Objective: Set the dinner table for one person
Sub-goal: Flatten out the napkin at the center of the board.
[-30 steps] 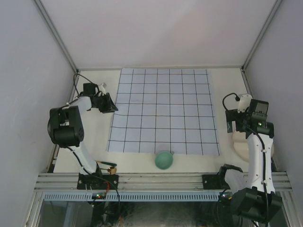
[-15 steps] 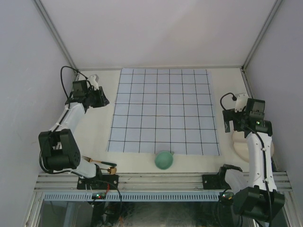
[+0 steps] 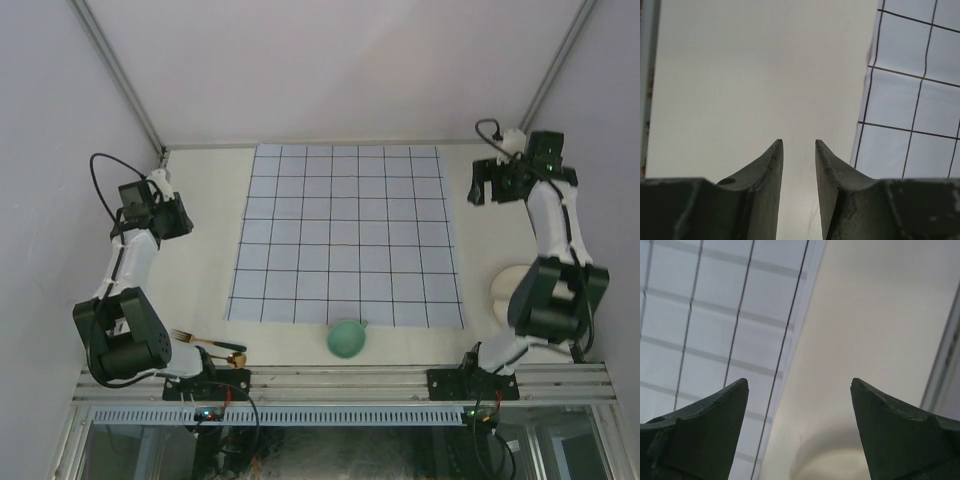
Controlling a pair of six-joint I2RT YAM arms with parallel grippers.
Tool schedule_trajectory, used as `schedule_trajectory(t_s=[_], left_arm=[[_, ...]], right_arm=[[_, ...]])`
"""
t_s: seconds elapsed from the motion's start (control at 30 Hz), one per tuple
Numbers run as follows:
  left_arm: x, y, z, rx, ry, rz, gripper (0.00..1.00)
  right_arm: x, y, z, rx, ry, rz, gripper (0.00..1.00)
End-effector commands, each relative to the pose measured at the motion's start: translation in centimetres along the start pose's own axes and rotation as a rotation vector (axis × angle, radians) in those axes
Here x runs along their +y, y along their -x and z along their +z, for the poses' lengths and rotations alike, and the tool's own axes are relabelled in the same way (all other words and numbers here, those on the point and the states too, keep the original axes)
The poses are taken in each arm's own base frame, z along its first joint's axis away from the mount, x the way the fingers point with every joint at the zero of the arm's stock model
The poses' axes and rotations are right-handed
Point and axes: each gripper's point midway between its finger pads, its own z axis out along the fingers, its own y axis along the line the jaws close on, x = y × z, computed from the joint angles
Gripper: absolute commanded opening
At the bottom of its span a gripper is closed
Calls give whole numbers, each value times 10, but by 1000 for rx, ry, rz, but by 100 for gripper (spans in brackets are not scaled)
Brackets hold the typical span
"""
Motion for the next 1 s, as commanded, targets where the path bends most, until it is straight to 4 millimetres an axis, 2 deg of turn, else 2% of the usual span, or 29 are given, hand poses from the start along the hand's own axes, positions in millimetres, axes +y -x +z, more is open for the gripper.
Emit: schedule_trajectory(t_s=[0.0,0.13,0.27,0.4,0.7,0.97], left_arm=[[18,19,-22,-67,47,34,36],[36,19,-33,-85,104,61,36],[47,20,-40,-96,138,61,36],[50,18,-42,-93,155,51,37],[48,22,-40,-96,138,29,37],[48,22,-36,-83,130,26,37]], right_arm=[[2,50,52,-28,223,136,81],[11,61,87,5,347,196,80],[25,48,118,71,385,189,80],[33,32,135,127,404,192,80],[36,11,131,172,406,187,80],[24,-14,123,205,375,199,80]])
